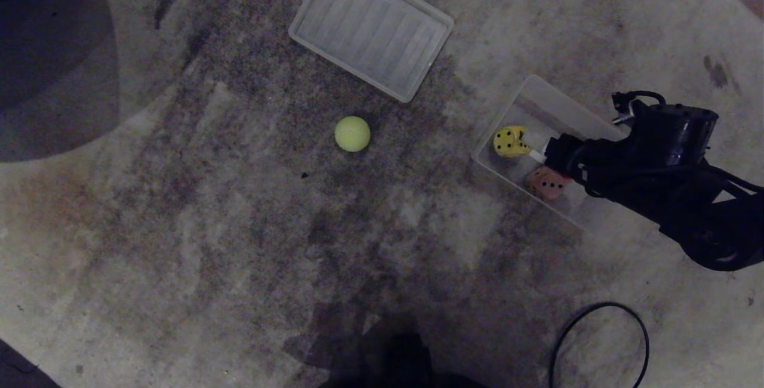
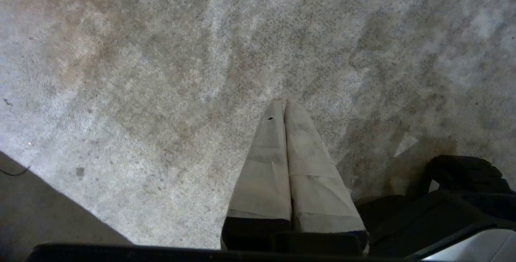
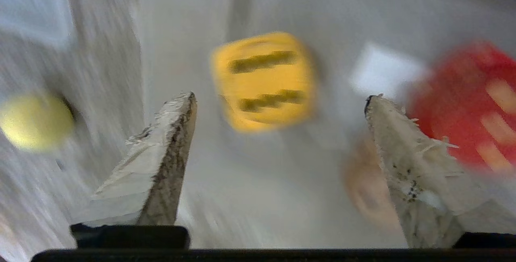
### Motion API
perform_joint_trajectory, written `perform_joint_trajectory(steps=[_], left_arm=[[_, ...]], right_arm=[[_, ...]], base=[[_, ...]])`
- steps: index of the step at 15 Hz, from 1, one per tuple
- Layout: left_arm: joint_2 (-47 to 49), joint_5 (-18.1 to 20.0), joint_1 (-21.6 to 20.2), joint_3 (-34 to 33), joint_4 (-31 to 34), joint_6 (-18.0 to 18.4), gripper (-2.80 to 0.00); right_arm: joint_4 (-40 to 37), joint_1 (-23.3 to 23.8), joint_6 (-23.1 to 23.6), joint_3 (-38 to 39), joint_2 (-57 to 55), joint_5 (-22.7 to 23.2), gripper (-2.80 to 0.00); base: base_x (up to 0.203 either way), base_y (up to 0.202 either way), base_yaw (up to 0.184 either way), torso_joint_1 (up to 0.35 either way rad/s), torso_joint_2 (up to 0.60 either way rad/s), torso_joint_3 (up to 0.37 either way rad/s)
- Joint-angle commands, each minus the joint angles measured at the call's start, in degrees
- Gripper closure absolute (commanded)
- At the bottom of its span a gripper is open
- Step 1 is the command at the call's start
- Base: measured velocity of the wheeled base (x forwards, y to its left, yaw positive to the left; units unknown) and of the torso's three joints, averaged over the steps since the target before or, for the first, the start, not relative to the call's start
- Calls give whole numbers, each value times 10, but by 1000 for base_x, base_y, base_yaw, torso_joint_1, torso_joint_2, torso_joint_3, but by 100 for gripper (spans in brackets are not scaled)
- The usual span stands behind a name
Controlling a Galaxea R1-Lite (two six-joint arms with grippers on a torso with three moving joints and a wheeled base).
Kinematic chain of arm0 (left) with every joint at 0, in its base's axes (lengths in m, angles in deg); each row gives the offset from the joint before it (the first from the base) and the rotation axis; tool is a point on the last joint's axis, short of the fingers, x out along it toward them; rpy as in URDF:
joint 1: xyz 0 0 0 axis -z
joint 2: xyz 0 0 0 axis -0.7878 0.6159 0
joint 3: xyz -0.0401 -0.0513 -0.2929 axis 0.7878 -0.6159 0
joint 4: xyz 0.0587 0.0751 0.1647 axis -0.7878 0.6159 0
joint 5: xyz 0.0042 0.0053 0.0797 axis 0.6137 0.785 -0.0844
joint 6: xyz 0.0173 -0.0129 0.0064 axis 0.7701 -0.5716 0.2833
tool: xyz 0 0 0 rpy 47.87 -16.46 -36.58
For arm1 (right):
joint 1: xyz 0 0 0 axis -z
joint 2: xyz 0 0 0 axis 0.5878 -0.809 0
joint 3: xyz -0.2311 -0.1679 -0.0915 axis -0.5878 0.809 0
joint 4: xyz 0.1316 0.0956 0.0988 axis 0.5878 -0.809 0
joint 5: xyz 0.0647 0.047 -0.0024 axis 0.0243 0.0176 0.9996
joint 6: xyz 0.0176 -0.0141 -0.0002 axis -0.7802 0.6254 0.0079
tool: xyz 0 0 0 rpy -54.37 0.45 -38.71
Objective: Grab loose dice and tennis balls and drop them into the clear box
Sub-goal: Put the toys in the box, then pick up the ball on the floor
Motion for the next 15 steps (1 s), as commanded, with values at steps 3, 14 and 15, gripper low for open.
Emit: perform_joint_trajectory(steps=[3, 14, 15], left_arm=[[1, 0, 0, -1, 0, 0, 0], [1, 0, 0, -1, 0, -1, 0], [1, 0, 0, -1, 0, 0, 0]], right_arm=[[-17, 10, 42, 141, 169, 11, -280], [-390, 31, 137, 391, 709, 13, 0], [-442, 41, 150, 399, 767, 13, 0]], base=[[0, 0, 0, 0, 0, 0], [0, 0, 0, 0, 0, 0], [0, 0, 0, 0, 0, 0]])
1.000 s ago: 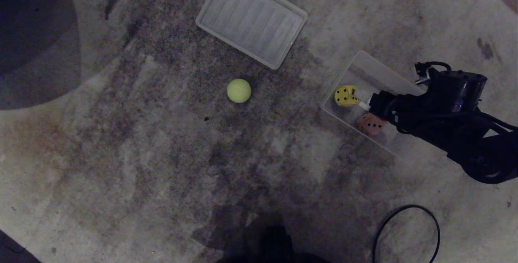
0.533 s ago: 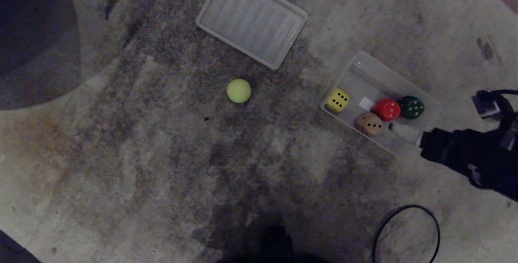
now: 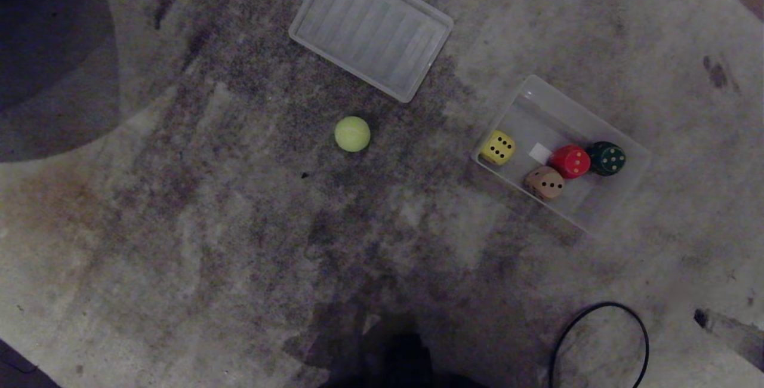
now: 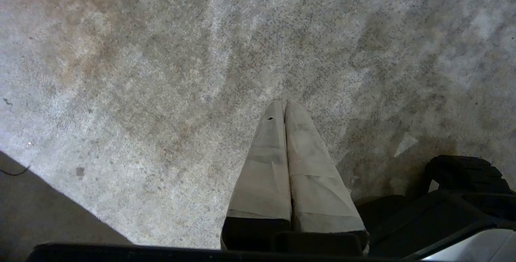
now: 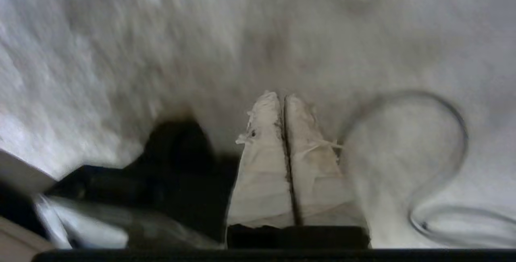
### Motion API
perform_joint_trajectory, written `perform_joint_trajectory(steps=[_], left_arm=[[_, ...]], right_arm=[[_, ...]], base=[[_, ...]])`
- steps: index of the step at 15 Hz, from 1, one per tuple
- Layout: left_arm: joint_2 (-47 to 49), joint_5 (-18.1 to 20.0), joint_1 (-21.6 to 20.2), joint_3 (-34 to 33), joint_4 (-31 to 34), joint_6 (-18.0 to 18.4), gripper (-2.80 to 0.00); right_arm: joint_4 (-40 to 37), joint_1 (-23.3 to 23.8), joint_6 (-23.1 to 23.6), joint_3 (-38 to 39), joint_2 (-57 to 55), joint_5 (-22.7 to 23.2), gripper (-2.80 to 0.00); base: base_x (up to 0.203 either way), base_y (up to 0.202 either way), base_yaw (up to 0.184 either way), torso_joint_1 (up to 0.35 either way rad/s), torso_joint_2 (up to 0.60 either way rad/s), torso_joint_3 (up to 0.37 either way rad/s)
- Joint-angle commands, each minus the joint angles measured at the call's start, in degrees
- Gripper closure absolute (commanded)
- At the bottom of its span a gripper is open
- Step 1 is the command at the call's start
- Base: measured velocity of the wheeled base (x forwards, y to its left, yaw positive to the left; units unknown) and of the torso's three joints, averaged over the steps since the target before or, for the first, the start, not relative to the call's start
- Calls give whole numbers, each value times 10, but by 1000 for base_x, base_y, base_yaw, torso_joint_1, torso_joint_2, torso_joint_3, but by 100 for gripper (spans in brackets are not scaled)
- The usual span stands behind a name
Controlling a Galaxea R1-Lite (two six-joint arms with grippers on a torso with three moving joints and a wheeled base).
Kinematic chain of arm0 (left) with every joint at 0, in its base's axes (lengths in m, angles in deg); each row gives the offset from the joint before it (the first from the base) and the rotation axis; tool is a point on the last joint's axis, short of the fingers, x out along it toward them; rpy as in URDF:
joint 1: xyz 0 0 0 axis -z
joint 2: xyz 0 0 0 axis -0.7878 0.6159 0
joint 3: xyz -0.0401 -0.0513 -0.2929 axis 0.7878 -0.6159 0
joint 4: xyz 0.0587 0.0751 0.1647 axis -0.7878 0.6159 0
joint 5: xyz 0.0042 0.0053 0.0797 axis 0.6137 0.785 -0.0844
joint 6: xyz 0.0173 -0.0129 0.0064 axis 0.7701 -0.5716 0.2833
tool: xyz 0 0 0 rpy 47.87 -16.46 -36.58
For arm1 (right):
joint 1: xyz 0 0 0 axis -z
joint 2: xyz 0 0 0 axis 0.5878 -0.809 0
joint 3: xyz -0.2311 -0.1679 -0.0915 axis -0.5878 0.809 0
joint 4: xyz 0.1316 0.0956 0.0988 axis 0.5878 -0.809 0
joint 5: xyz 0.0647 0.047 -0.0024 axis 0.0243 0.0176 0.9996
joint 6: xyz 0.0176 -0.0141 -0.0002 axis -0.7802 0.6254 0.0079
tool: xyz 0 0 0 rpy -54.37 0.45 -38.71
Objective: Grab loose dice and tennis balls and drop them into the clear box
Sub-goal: Pick up the ball on the floor
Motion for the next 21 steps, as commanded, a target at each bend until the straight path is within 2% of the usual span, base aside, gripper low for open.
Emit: perform_joint_trajectory(steps=[1, 3, 4, 7, 10, 12, 13, 14, 21], left_arm=[[1, 0, 0, -1, 0, -1, 0], [1, 0, 0, -1, 0, 0, 0], [1, 0, 0, -1, 0, 0, 0], [1, 0, 0, -1, 0, 0, 0], [1, 0, 0, -1, 0, -1, 0], [1, 0, 0, -1, 0, 0, 0], [1, 0, 0, -1, 0, -1, 0], [1, 0, 0, -1, 0, 0, 0], [1, 0, 0, -1, 1, 2, 0]], right_arm=[[-134, 22, 19, 19, 194, 0, 0], [-243, 46, 37, 42, 263, -25, 0], [-259, 53, 43, 50, 269, -44, 0], [-254, 57, 90, 62, 282, -52, 0], [-248, 72, 102, 69, 378, -48, 0], [-246, 76, 101, 71, 418, -48, 0], [-246, 76, 78, 72, 414, -50, 0], [-246, 76, 75, 72, 413, -56, 0], [-245, 77, 74, 72, 413, -56, 0]], base=[[0, 0, 0, 0, 0, 0], [0, 0, 0, 0, 0, 0], [0, 0, 0, 0, 0, 0], [0, 0, 0, 0, 0, 0], [0, 0, 0, 0, 0, 0], [0, 0, 0, 0, 0, 0], [0, 0, 0, 0, 0, 0], [0, 0, 0, 0, 0, 0], [0, 0, 0, 0, 0, 0]])
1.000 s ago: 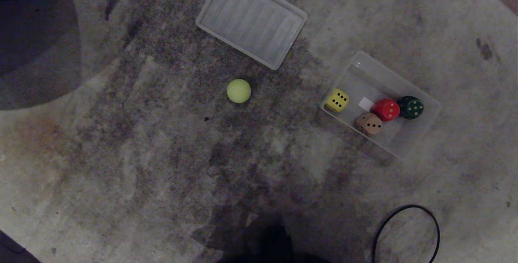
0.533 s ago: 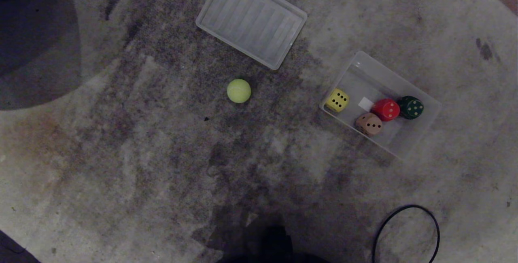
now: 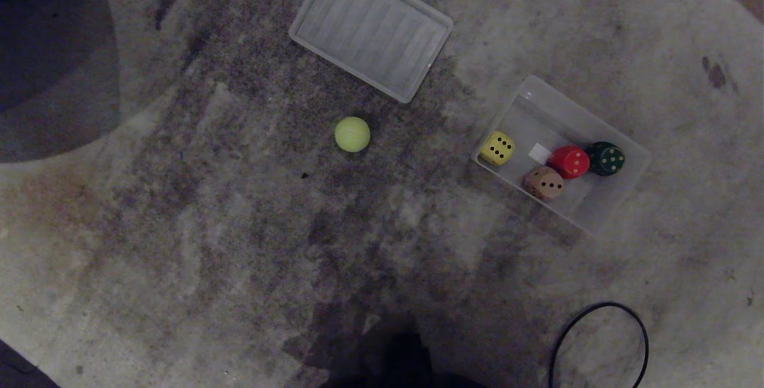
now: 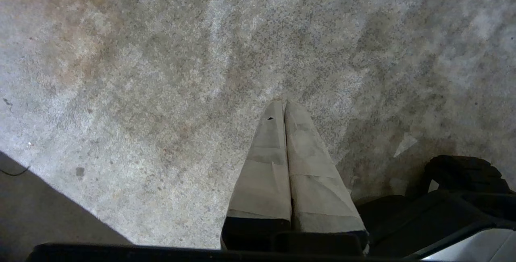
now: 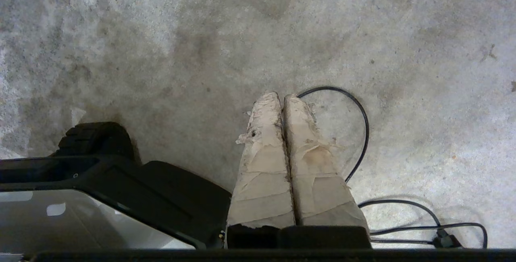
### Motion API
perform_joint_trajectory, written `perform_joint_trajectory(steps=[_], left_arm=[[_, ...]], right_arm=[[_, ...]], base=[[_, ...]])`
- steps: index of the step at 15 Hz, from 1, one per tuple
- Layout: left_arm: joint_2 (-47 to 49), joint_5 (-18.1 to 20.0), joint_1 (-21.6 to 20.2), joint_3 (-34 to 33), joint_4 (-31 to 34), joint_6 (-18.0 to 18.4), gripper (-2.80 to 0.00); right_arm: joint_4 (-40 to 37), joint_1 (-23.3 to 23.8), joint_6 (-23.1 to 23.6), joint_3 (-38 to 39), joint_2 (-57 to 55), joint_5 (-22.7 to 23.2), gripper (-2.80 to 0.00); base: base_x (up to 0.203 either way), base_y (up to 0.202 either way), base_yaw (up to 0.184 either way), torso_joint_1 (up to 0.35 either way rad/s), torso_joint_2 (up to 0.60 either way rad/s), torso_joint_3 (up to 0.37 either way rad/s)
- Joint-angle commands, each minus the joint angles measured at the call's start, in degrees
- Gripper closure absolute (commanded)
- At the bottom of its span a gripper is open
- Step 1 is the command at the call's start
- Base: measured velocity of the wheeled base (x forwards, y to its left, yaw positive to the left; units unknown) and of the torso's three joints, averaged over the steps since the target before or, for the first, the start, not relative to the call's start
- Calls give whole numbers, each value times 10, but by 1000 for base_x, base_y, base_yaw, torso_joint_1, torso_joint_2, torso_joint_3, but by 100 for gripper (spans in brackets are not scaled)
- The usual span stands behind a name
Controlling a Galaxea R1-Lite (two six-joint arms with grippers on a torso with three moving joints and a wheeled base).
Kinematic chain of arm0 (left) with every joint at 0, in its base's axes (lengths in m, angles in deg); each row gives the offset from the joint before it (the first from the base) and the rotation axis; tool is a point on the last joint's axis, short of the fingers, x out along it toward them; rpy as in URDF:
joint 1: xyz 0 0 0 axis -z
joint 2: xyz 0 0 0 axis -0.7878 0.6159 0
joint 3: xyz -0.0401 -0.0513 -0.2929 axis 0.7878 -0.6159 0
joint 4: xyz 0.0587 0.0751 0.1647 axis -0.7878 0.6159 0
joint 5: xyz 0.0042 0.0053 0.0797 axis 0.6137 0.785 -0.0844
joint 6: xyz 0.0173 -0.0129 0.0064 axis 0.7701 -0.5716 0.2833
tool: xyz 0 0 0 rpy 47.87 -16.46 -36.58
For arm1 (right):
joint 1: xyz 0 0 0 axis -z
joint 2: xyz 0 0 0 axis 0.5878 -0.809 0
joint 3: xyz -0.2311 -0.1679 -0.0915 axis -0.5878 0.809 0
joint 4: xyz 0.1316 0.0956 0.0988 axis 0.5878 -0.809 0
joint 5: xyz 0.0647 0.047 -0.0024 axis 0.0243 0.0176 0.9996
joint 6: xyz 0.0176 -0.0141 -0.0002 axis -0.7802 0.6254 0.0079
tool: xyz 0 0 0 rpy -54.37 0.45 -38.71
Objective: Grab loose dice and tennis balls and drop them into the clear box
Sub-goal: Pick up the ball on the floor
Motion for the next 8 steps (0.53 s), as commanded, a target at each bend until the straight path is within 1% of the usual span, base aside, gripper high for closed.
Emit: perform_joint_trajectory(steps=[1, 4, 8], left_arm=[[1, 0, 0, -1, 1, 1, 0], [1, 3, 0, -1, 1, 4, 0], [1, 0, 0, -1, 1, 1, 0]], right_arm=[[-1, -1, 1, 0, -1, 0, 0], [-1, -1, 12, 0, -1, 2, 0], [-2, -1, 12, -1, -1, 2, 0]], base=[[0, 0, 0, 0, 0, 0], [0, 0, 0, 0, 0, 0], [0, 0, 0, 0, 0, 0]])
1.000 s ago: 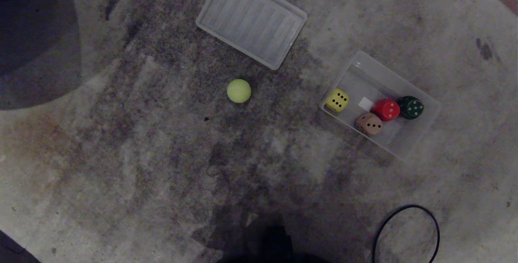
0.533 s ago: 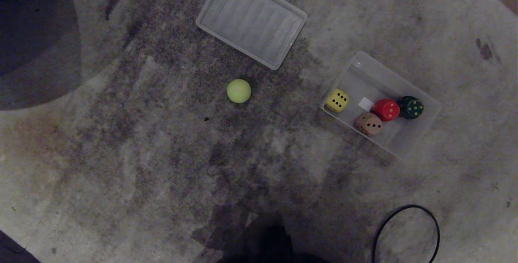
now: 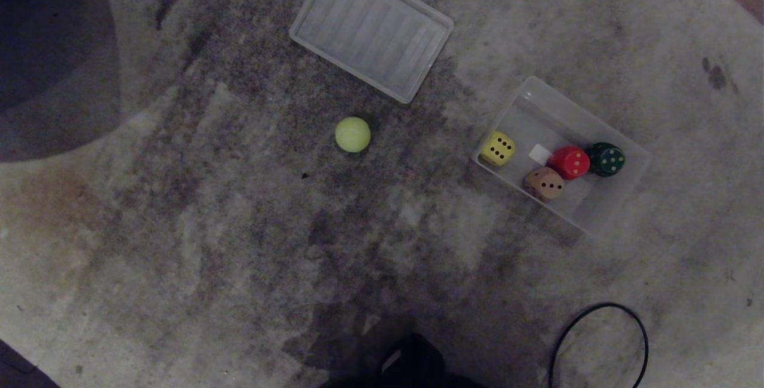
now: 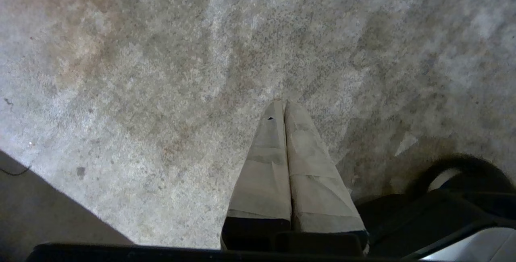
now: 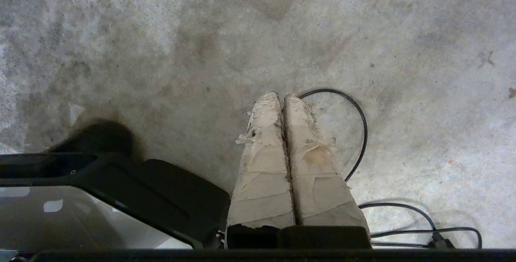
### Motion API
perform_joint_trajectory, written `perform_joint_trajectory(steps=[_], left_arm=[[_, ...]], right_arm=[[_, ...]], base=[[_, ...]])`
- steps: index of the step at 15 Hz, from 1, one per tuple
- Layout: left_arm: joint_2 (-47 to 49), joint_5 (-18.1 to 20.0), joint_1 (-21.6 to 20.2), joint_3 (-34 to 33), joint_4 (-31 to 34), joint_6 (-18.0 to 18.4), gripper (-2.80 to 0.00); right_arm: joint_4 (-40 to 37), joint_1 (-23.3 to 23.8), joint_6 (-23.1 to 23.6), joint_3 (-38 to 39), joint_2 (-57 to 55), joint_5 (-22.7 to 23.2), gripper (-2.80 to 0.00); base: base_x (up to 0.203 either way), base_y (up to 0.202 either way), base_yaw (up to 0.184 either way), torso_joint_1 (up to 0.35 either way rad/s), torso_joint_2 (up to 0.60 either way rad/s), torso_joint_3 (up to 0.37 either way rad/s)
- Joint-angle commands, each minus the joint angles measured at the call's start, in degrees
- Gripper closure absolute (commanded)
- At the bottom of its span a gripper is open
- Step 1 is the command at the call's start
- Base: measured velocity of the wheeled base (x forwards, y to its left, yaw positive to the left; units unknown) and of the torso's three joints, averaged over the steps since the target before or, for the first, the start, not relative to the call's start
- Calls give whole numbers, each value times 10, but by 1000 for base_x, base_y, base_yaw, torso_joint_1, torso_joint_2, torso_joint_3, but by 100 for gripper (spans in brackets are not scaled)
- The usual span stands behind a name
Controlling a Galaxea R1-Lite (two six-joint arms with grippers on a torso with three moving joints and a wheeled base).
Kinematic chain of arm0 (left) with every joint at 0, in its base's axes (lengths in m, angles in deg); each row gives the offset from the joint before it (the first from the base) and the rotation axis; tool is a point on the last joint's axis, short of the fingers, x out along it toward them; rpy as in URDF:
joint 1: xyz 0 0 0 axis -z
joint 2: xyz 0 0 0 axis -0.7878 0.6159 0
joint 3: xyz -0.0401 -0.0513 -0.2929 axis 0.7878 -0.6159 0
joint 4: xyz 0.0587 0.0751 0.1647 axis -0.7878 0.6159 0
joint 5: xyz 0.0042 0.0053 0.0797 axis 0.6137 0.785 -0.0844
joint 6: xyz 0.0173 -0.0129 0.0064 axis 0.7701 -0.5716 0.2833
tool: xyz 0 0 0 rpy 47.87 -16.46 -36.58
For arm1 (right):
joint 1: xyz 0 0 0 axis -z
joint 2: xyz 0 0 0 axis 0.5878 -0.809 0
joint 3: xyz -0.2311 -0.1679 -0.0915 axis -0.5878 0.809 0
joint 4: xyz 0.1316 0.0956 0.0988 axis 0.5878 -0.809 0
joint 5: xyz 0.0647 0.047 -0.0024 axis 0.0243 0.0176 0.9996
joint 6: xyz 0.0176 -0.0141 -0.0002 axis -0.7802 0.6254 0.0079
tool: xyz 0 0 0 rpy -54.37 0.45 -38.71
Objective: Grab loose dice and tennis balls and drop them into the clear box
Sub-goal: Pick up the ball on the floor
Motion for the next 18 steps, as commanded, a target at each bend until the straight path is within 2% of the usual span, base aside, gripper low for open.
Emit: perform_joint_trajectory(steps=[1, 13, 18], left_arm=[[1, 0, 0, -1, 0, 0, 0], [1, 0, 0, -1, 0, -1, 0], [1, 0, 0, -1, 0, -1, 0]], right_arm=[[-1, 0, 0, 0, -2, 1, 0], [0, -1, 0, 0, -2, 1, 0], [0, -1, 0, 1, -2, 0, 0]], base=[[0, 0, 0, 0, 0, 0], [-1, -7, 147, 1, 3, 1], [1, -1, 17, 0, 2, 1]])
